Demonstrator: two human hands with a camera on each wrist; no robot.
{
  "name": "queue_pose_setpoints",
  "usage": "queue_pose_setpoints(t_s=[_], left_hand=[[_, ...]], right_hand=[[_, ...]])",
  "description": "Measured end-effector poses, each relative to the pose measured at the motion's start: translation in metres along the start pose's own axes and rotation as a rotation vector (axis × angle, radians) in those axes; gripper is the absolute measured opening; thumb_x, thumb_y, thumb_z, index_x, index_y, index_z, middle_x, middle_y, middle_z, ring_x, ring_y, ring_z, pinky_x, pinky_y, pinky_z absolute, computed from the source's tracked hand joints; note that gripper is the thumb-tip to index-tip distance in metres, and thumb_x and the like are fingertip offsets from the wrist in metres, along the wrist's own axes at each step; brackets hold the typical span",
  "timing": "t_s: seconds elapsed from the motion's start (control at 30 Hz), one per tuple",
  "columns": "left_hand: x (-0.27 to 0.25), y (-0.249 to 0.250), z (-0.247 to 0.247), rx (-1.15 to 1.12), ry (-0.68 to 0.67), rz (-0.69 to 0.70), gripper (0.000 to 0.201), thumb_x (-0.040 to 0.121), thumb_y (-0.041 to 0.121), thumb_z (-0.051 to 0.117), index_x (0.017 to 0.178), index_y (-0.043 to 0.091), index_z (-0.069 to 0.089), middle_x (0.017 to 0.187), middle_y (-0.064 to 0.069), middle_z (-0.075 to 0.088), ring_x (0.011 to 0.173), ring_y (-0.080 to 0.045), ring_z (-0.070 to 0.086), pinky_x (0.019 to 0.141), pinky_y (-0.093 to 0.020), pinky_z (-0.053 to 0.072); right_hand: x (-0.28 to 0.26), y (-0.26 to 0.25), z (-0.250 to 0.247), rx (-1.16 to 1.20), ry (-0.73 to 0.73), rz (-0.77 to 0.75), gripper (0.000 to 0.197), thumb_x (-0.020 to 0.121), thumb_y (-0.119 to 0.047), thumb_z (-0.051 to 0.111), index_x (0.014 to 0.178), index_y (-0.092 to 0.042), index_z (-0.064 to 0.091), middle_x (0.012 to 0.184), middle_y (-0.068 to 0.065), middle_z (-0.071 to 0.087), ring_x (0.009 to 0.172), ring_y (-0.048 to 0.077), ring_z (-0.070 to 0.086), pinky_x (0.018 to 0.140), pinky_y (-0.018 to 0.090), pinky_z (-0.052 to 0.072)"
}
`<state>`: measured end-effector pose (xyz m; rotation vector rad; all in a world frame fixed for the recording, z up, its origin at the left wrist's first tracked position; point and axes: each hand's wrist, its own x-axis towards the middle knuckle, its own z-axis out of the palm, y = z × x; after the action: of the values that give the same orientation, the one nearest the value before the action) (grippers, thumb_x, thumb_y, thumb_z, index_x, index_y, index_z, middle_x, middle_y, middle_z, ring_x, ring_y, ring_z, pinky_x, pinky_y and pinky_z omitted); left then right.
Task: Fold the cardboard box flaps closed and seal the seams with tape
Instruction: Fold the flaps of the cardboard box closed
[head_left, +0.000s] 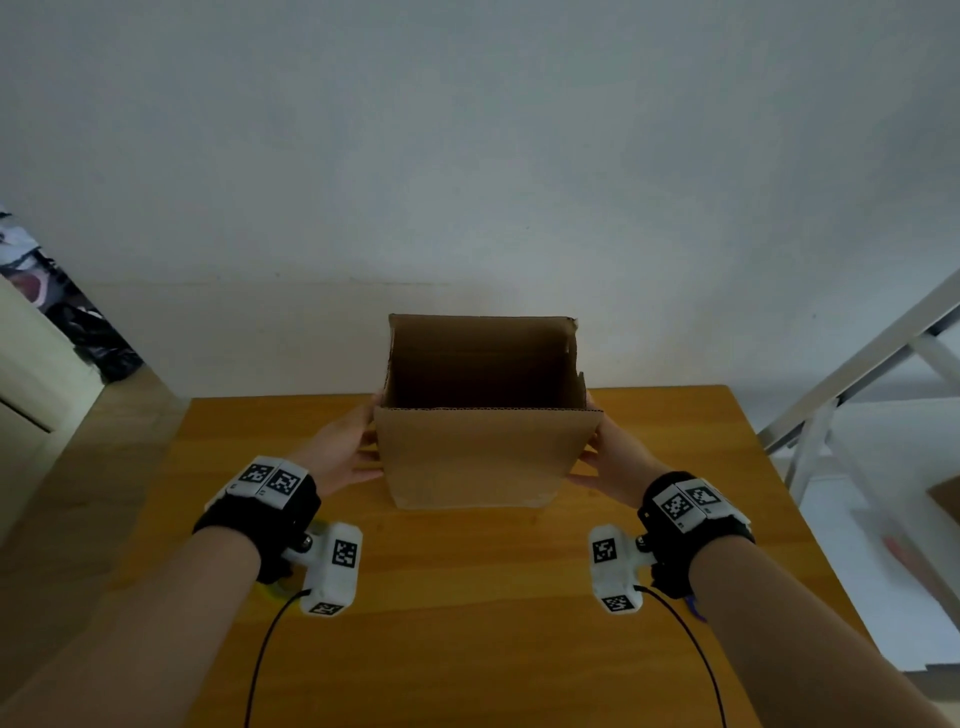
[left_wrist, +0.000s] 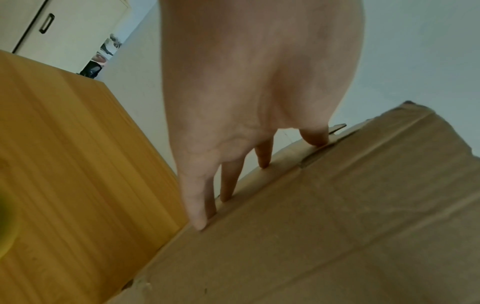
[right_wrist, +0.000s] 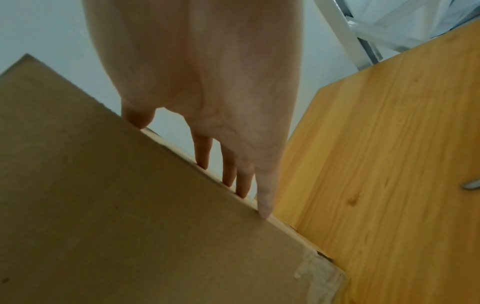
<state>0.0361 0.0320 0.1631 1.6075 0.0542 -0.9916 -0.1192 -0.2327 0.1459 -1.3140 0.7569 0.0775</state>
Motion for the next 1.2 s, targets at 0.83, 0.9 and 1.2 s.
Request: queue_pose_setpoints(t_s=[0.83,0.9,1.2], left_hand=[[0.002,-0.009,-0.019,0.056,-0.07,0.142,0.085,0.067,0.039,0.074,0.142,0.033,0.032,0.139,-0.005,0.048,0.107,-0.028,0.062,0.095,-0.052,0.047],[0.006,-0.01,-0.019,0.074,-0.022,0.18,0.077,0.072,0.034,0.071,0.141,0.03,0.036,0.134,-0.005,0.053,0.103,-0.027,0.065,0.089,-0.047,0.052],[0.009,-0.004,-0.017,0.24,0.104,0.274,0.058,0.089,0.02,0.058,0.141,0.031,0.034,0.127,0.001,0.055,0.095,-0.022,0.063,0.063,-0.027,0.051]], right_hand=[[0.003,0.004,-0.011,0.091,-0.087,-0.135,0.044,0.093,-0.025,0.05,0.137,-0.023,0.042,0.131,0.009,0.053,0.118,0.023,0.053,0.102,0.041,0.041],[0.004,0.003,-0.009,0.099,-0.096,-0.155,0.056,0.085,-0.031,0.062,0.137,-0.022,0.043,0.131,0.01,0.054,0.117,0.025,0.054,0.096,0.036,0.046],[0.01,0.005,-0.004,0.236,-0.127,-0.213,0.098,0.056,-0.033,0.088,0.14,-0.021,0.038,0.13,0.017,0.058,0.117,0.034,0.057,0.094,0.042,0.05]])
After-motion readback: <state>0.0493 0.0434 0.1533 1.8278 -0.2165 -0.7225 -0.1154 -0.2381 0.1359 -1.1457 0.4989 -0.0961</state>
